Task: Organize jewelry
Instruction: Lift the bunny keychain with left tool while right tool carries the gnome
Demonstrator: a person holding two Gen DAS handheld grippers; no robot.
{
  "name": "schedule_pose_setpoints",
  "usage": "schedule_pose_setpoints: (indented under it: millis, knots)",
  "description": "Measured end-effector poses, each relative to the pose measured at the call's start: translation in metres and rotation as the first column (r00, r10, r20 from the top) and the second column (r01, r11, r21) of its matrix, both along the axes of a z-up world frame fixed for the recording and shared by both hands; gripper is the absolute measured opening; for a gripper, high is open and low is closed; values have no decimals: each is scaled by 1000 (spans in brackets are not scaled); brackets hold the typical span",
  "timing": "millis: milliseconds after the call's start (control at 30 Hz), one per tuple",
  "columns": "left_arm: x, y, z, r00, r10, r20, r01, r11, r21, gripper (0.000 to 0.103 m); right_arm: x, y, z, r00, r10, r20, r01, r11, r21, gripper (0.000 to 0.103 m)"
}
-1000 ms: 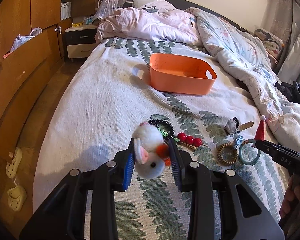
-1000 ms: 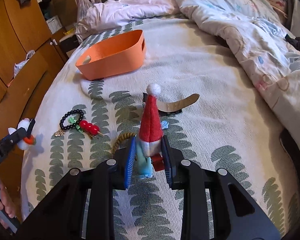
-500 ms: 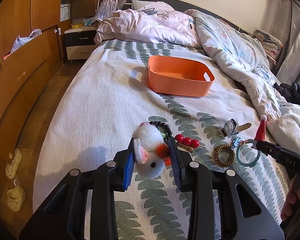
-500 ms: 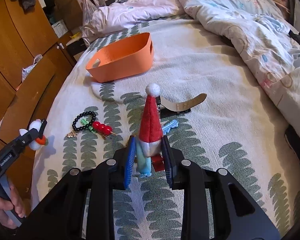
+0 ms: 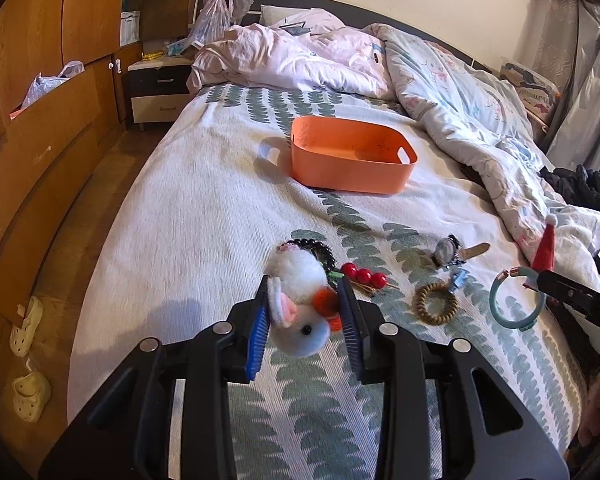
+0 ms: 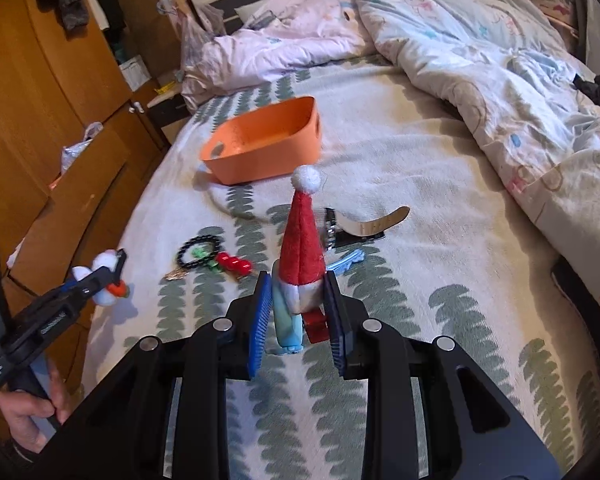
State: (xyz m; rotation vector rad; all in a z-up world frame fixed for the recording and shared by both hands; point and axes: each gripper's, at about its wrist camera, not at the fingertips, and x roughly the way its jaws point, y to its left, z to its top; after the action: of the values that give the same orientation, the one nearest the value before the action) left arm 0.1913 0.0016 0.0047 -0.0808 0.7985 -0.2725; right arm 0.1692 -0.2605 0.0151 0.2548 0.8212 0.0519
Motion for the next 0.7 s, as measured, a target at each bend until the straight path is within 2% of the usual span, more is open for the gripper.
schedule_pose_setpoints:
  millis: [200,300,367,500,700]
  knots:
    - [-39,4,12,999,-4,37,4,1000,-11,33,-50,12,18,998,33,53,-34,999,27,27]
    - [-63,0,14,998,-11,55,9,999,30,34,-78,14,22,997,39,67,-43,998,56,27]
    - [-77,-1,14,998,-16,63,14,1000,26,34,-94,15,21,997,45,67,-50,996,73,27]
    - [-109,-5,10,997,-20,81,17,999,44,34,-133,19,8,997,52,60,-59,993,106,27]
    - [-148,2,-8,998,-4,60,3,1000,19,34,-178,25,-20,998,63,27,-66,987,149,27]
